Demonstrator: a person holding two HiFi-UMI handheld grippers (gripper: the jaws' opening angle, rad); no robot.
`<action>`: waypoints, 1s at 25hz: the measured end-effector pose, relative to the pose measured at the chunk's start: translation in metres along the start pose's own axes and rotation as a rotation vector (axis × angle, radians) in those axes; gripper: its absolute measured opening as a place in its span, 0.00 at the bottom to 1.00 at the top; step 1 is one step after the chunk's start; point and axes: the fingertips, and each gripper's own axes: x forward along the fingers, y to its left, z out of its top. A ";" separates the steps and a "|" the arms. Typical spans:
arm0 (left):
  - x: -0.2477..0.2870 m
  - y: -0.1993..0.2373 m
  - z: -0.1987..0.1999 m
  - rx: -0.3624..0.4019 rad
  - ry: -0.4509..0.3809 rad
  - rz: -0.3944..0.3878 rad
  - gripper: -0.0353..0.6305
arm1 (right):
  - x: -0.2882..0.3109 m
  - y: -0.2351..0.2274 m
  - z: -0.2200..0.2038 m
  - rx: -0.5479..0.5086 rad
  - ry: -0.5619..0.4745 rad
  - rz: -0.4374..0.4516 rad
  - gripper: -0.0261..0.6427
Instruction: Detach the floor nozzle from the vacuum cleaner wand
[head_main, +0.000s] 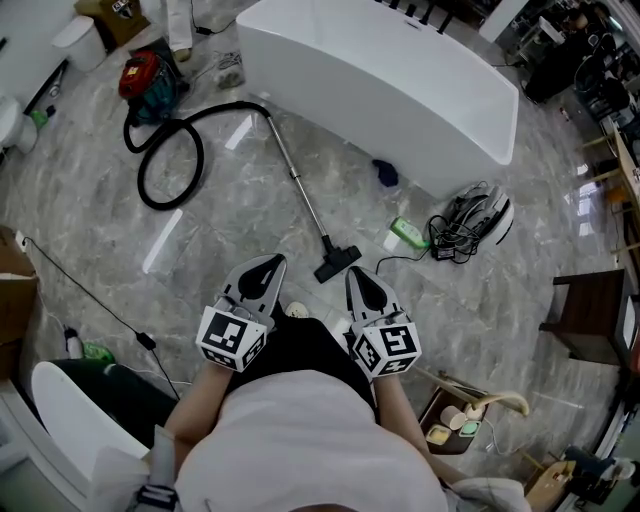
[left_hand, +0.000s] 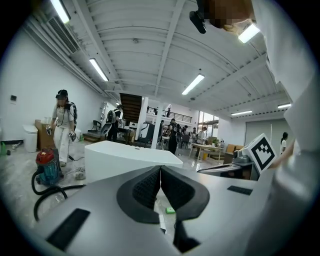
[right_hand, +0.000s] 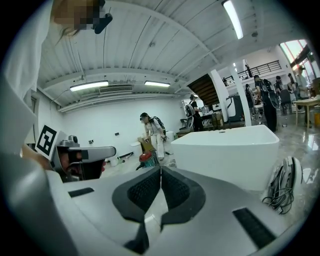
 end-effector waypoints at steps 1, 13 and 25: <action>0.002 0.000 0.001 0.000 0.003 -0.005 0.07 | 0.000 -0.003 0.000 0.009 0.004 -0.005 0.06; 0.061 0.027 0.003 0.004 0.055 -0.105 0.07 | 0.035 -0.033 0.007 0.065 0.009 -0.072 0.06; 0.147 0.091 0.044 0.018 0.083 -0.245 0.07 | 0.111 -0.065 0.048 0.095 0.010 -0.181 0.06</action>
